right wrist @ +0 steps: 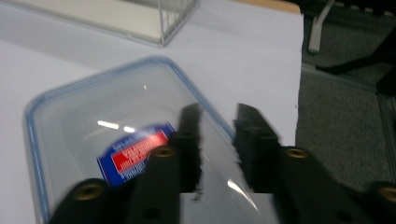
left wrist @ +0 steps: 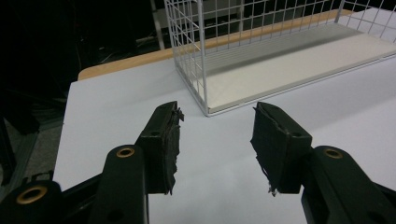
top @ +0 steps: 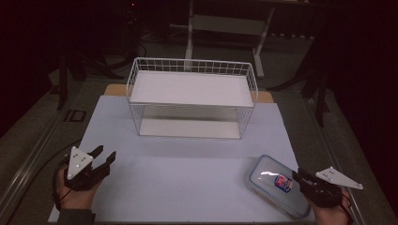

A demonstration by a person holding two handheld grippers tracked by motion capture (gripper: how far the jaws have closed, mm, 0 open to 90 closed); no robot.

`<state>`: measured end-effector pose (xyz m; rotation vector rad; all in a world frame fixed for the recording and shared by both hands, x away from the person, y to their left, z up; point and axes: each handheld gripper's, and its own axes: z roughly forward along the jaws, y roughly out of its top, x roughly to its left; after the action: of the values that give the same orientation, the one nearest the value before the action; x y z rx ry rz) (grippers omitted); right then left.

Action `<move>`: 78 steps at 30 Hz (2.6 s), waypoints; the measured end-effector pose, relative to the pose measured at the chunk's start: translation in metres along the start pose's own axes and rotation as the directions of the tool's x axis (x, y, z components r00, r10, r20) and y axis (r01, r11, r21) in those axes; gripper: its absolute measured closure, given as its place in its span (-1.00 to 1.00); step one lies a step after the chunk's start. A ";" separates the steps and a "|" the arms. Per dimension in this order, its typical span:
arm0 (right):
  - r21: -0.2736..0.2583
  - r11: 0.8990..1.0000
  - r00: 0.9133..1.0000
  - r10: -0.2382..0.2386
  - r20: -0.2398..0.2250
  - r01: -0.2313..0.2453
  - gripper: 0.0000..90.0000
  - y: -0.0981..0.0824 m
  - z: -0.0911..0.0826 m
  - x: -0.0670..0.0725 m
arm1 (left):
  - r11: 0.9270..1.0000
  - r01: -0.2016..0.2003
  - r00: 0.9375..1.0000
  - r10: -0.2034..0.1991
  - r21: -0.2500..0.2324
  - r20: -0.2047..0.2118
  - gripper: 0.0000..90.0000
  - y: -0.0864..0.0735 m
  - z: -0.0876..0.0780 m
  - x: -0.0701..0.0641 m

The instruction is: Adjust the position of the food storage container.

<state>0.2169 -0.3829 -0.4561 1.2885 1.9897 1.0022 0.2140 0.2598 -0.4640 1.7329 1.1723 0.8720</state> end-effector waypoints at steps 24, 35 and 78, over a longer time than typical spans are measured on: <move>0.094 0.983 0.977 0.141 0.162 -0.157 1.00 -0.022 -0.012 -0.030 | 1.000 -0.004 1.000 0.003 0.011 0.013 0.11 0.000 0.007 -0.001; 0.118 0.969 0.955 0.186 0.232 -0.217 1.00 -0.029 -0.020 -0.035 | 1.000 -0.009 1.000 0.009 0.011 0.022 0.11 0.001 0.010 -0.003; 0.214 0.966 0.989 0.146 0.026 -0.148 1.00 -0.014 0.018 0.032 | 1.000 -0.018 0.999 0.017 0.023 0.042 0.11 0.000 0.015 -0.008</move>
<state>0.2119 -0.3513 -0.4796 1.5741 2.0646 0.8610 0.2244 0.2482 -0.4702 1.7745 1.1446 0.8318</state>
